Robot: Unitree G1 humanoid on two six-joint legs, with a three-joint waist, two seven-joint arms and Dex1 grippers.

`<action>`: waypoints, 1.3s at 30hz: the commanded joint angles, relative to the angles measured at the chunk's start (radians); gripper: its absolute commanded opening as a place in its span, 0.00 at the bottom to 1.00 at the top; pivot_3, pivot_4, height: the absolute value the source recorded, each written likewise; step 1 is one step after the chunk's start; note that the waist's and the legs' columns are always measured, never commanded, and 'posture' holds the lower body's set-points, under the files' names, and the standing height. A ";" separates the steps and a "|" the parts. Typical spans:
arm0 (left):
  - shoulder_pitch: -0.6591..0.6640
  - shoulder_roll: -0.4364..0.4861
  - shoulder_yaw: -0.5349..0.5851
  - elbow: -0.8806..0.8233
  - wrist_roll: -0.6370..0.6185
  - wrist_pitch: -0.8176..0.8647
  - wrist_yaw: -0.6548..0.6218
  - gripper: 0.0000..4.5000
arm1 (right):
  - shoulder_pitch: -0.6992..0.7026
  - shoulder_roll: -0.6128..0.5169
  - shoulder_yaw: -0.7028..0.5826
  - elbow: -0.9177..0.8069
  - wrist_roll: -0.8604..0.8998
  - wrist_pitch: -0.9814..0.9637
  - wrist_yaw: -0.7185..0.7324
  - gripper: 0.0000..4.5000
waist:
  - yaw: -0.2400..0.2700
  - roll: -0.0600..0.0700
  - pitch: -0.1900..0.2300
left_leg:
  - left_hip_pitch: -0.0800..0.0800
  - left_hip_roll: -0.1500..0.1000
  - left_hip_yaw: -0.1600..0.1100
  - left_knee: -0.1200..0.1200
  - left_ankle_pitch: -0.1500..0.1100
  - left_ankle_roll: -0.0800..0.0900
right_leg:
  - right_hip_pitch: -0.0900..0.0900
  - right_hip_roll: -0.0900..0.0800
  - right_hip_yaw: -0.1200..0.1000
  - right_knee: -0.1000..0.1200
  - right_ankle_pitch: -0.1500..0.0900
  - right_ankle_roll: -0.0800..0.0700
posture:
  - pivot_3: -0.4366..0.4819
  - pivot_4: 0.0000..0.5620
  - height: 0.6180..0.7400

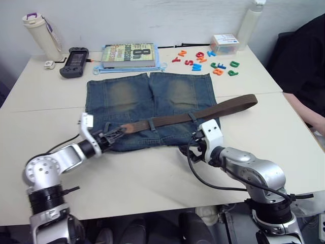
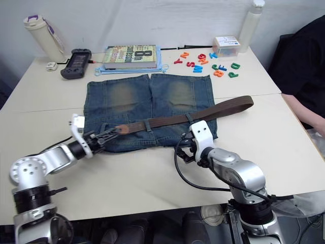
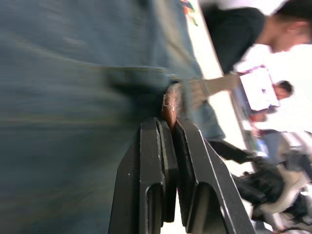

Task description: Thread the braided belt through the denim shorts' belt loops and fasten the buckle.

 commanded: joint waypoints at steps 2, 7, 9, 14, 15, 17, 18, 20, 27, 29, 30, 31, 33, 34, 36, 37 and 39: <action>0.022 0.082 0.067 0.018 -0.007 -0.024 -0.047 0.01 | 0.003 -0.010 -0.007 0.010 -0.021 0.009 0.011 1.00 | 0.001 0.000 0.000 | 0.000 0.000 0.000 0.000 0.000 0.001 | 0.000 0.000 0.000 -0.001 0.000 0.000 | 0.48 0.27 1.00; 0.024 0.100 0.096 0.020 -0.029 -0.032 -0.065 0.01 | -0.001 -0.012 -0.003 0.023 -0.035 0.003 0.024 1.00 | 0.001 0.000 0.000 | 0.000 0.000 0.000 -0.001 -0.001 0.001 | 0.000 -0.001 0.000 -0.002 0.000 0.000 | 0.48 0.27 1.00; 0.023 0.083 0.091 -0.004 -0.047 -0.027 -0.066 0.01 | -0.005 -0.008 -0.001 0.024 -0.037 0.004 0.026 1.00 | 0.000 0.000 0.000 | 0.000 0.000 0.000 -0.001 -0.001 0.001 | 0.001 -0.002 0.000 -0.002 0.000 0.000 | 0.48 0.27 1.00; 0.042 0.050 0.092 -0.033 -0.063 -0.023 -0.040 0.01 | -0.007 -0.018 -0.001 0.028 -0.049 0.002 0.033 1.00 | 0.000 0.000 0.000 | 0.000 0.000 0.000 -0.001 -0.001 0.001 | 0.001 -0.002 0.000 -0.003 0.000 0.000 | 0.48 0.27 1.00; 0.044 0.046 0.095 -0.032 -0.070 -0.020 -0.034 0.01 | -0.009 -0.016 -0.006 0.026 -0.049 0.001 0.033 1.00 | 0.000 0.000 0.000 | 0.000 0.000 0.000 -0.001 -0.001 0.001 | 0.001 -0.002 0.000 -0.003 0.000 0.000 | 0.48 0.27 1.00; 0.042 0.036 0.100 -0.031 -0.085 -0.016 -0.023 0.01 | -0.013 -0.006 -0.021 0.018 -0.042 0.005 0.035 1.00 | 0.001 0.000 0.000 | 0.000 0.000 0.000 -0.001 -0.001 0.001 | 0.001 -0.002 0.000 -0.003 0.000 0.000 | 0.48 0.27 1.00; 0.042 0.031 0.099 -0.031 -0.089 -0.015 -0.019 0.01 | -0.014 0.001 -0.029 0.012 -0.036 0.010 0.036 1.00 | 0.001 -0.001 0.000 | 0.000 0.000 0.000 -0.001 -0.001 0.001 | 0.001 -0.002 -0.001 -0.003 0.000 0.000 | 0.48 0.27 1.00; 0.048 0.026 0.081 -0.041 -0.078 -0.027 -0.028 0.01 | -0.015 0.004 -0.035 0.004 -0.033 0.014 0.040 1.00 | 0.001 -0.001 0.001 | 0.000 0.000 0.000 -0.001 -0.001 0.001 | 0.001 -0.002 -0.001 -0.004 0.000 0.000 | 0.48 0.27 1.00; 0.064 0.009 0.047 -0.066 -0.055 -0.081 -0.043 0.09 | -0.013 -0.002 -0.041 -0.008 -0.040 0.019 0.039 1.00 | 0.001 -0.001 0.001 | -0.001 0.000 0.000 -0.001 -0.002 0.002 | 0.001 -0.002 -0.001 -0.005 0.000 0.000 | 0.48 0.27 1.00; 0.069 0.011 0.041 -0.069 -0.057 -0.087 -0.046 0.27 | -0.016 -0.003 -0.044 -0.013 -0.040 0.021 0.039 1.00 | 0.001 -0.001 0.001 | -0.001 0.000 0.000 -0.001 -0.002 0.002 | 0.001 -0.002 -0.001 -0.005 0.000 0.000 | 0.48 0.27 1.00; 0.071 0.012 0.039 -0.069 -0.057 -0.089 -0.046 0.34 | -0.016 -0.004 -0.044 -0.015 -0.040 0.022 0.039 1.00 | 0.001 -0.001 0.001 | -0.001 0.000 0.000 -0.001 -0.002 0.002 | 0.001 -0.002 -0.001 -0.005 0.000 0.000 | 0.48 0.27 1.00; 0.074 0.014 0.036 -0.069 -0.052 -0.096 -0.047 0.44 | -0.015 -0.006 -0.044 -0.017 -0.041 0.021 0.040 1.00 | 0.001 0.000 0.001 | -0.001 0.000 0.000 -0.001 -0.002 0.002 | 0.001 -0.002 -0.001 -0.005 0.000 0.000 | 0.48 0.27 1.00; 0.079 0.019 0.029 -0.072 -0.049 -0.108 -0.058 0.63 | -0.014 -0.009 -0.044 -0.019 -0.043 0.019 0.041 1.00 | 0.001 0.000 0.001 | -0.001 0.000 0.000 -0.001 -0.002 0.002 | 0.001 -0.002 -0.001 -0.006 0.000 0.000 | 0.48 0.27 1.00; 0.080 0.021 0.026 -0.074 -0.049 -0.113 -0.064 0.74 | -0.014 -0.008 -0.044 -0.019 -0.043 0.020 0.041 1.00 | 0.001 0.000 0.001 | -0.001 0.000 0.000 -0.002 -0.002 0.002 | 0.001 -0.002 -0.001 -0.006 0.000 0.000 | 0.48 0.27 1.00; 0.083 0.023 0.023 -0.081 -0.049 -0.117 -0.066 0.92 | -0.016 -0.010 -0.042 -0.022 -0.045 0.021 0.042 1.00 | 0.001 0.000 0.001 | -0.001 0.000 0.000 -0.002 -0.002 0.002 | 0.001 -0.002 -0.001 -0.006 0.000 0.000 | 0.48 0.27 1.00; 0.084 0.024 0.022 -0.084 -0.049 -0.119 -0.066 0.99 | -0.016 -0.010 -0.043 -0.024 -0.045 0.021 0.043 1.00 | 0.001 0.000 0.001 | -0.001 0.000 0.000 -0.002 -0.002 0.002 | 0.001 -0.002 -0.001 -0.007 0.000 0.000 | 0.48 0.27 1.00; 0.084 0.025 0.030 -0.091 -0.056 -0.126 -0.064 0.99 | -0.019 -0.012 -0.043 -0.029 -0.044 0.023 0.044 1.00 | 0.001 0.000 0.001 | -0.001 0.000 0.000 -0.002 -0.002 0.002 | 0.001 -0.002 -0.001 -0.007 0.000 0.000 | 0.48 0.27 1.00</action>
